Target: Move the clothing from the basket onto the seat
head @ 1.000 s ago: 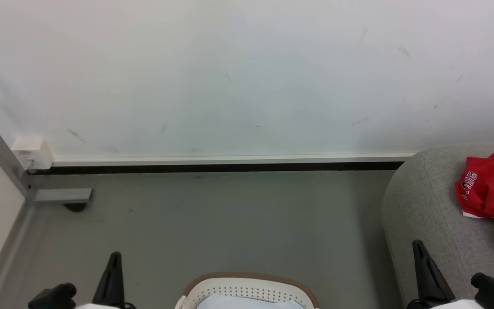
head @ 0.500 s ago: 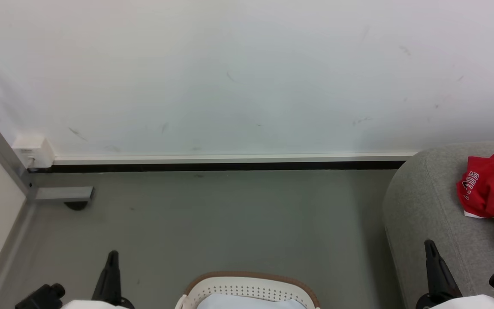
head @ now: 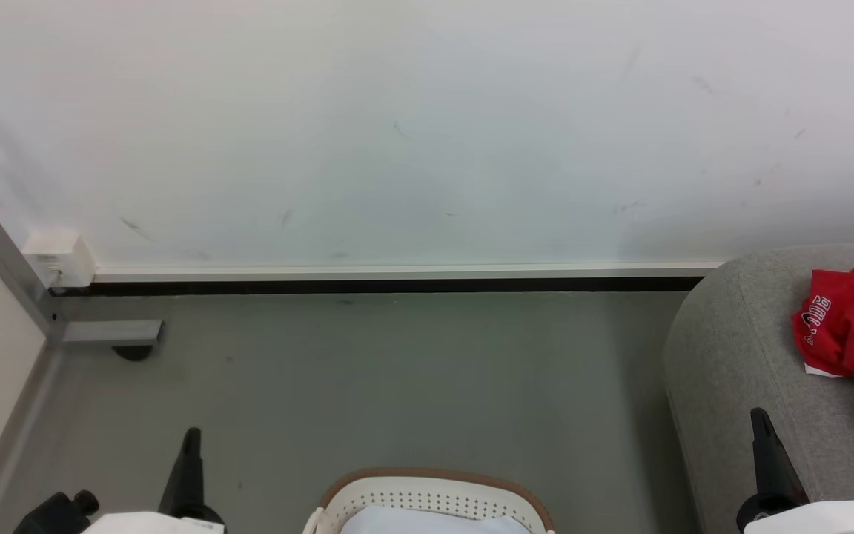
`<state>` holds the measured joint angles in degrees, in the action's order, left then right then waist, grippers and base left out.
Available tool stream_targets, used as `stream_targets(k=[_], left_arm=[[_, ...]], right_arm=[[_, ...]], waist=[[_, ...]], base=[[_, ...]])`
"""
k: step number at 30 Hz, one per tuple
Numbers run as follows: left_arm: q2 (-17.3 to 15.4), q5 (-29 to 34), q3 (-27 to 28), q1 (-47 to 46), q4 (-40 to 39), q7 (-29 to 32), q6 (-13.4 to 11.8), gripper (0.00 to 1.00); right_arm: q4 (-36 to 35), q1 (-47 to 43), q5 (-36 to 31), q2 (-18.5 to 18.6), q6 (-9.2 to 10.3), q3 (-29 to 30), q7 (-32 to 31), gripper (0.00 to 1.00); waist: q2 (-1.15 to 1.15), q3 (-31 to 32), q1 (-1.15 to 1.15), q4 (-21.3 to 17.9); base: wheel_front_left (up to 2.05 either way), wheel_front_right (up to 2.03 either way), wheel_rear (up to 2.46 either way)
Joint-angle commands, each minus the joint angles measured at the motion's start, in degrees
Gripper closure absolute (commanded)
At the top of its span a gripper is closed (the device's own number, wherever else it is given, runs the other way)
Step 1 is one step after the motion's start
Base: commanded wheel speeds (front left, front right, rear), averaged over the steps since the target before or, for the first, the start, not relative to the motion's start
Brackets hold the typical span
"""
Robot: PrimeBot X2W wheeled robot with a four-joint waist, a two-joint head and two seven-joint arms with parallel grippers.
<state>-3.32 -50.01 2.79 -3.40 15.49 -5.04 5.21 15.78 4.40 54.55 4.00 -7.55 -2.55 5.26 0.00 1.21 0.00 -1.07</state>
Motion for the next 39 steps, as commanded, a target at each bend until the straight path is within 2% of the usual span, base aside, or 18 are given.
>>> stream_targets(k=[1, 39], left_arm=[[-0.2, -1.87, 0.28, -1.42, -0.9, 0.51, 0.28, 1.0], [0.11, -24.2, 2.32, -2.65, -1.1, 6.68, 1.46, 1.0]], right_arm=[[-0.89, 1.25, 1.73, 0.27, 0.04, 0.59, -0.31, 1.0], [-1.31, 1.88, 21.98, -0.19, 0.08, 4.99, -6.42, 1.0]], waist=[[0.0, -0.02, 0.0, 0.02], [0.0, -0.59, 0.0, 0.5]], base=[[0.0, 0.0, 0.0], [0.0, 0.0, 0.0]])
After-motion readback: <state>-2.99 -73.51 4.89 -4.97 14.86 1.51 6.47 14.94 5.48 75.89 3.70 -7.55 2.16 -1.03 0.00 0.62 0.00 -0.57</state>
